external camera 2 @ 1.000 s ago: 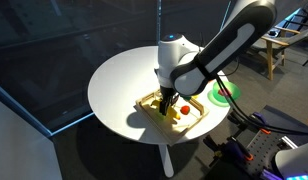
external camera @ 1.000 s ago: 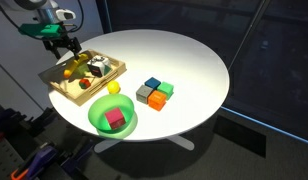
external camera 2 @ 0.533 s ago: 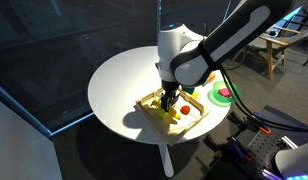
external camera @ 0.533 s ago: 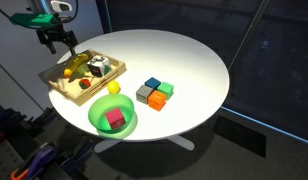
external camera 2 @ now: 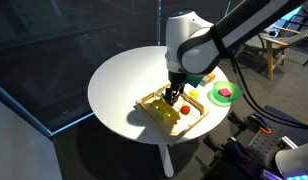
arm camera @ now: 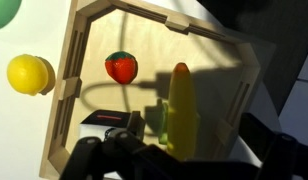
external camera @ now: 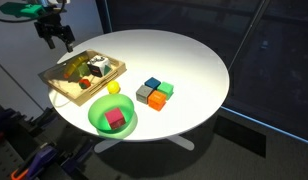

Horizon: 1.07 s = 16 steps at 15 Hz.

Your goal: Pick up the banana plush toy and put it on the lime green block

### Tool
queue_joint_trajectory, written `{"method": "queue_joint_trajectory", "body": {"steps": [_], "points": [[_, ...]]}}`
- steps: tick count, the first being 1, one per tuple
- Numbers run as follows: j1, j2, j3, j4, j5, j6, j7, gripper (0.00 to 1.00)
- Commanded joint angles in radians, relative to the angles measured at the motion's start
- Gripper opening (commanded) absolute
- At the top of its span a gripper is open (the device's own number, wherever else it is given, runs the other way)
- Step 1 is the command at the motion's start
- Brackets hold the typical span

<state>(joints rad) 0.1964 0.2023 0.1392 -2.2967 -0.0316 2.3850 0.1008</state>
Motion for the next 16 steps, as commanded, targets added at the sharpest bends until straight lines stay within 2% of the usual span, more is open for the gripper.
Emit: {"method": "queue_joint_trajectory", "body": {"steps": [1,9,16], "points": [[-0.013,-0.102,-0.014,-0.070,0.002,-0.027,0.072,1.00],[-0.034,-0.250,-0.027,-0.132,-0.058,-0.085,0.190,1.00],[-0.048,-0.346,-0.015,-0.143,-0.063,-0.112,0.203,1.00]]}}
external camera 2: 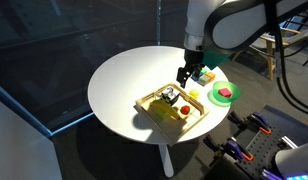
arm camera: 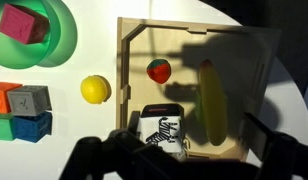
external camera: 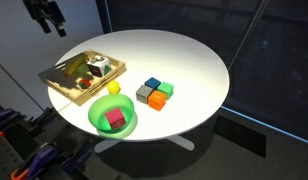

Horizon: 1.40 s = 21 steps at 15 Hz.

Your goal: Pick up the banana plush toy and put it on the lime green block

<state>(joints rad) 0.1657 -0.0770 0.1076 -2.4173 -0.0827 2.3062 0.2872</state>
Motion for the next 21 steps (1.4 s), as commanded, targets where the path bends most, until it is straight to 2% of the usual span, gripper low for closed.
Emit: {"method": "queue_joint_trajectory", "body": {"steps": [1,13,19,21], "points": [[-0.016,-0.081,0.017,-0.024,-0.002,-0.040,0.004,1.00],[-0.002,-0.211,0.012,-0.035,0.186,-0.142,-0.173,1.00],[-0.006,-0.233,0.015,-0.040,0.209,-0.179,-0.166,1.00],[-0.011,-0.201,0.026,-0.023,0.185,-0.160,-0.143,1.00]]}}
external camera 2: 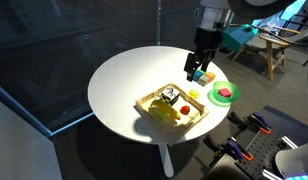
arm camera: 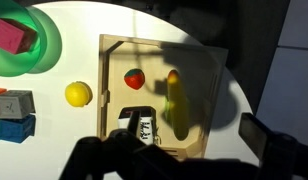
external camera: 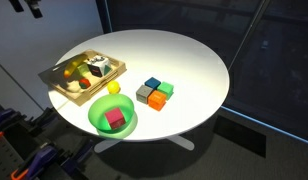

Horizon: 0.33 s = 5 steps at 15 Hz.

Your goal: Pick up the banana plush toy and put it on the lime green block

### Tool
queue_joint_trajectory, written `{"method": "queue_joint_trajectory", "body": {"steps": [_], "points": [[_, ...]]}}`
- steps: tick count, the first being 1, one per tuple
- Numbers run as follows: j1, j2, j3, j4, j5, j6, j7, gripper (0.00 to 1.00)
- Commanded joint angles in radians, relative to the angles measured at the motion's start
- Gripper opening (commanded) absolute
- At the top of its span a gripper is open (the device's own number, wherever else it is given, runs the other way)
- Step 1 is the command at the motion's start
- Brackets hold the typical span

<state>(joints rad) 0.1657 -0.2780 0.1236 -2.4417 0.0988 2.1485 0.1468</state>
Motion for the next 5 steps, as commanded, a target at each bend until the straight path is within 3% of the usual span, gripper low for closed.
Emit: {"method": "queue_joint_trajectory", "body": {"steps": [1,5], "points": [[-0.011,-0.001,0.010,0.000,0.004,-0.003,-0.002,1.00],[-0.011,-0.003,0.010,-0.003,0.004,-0.003,-0.003,1.00]]}}
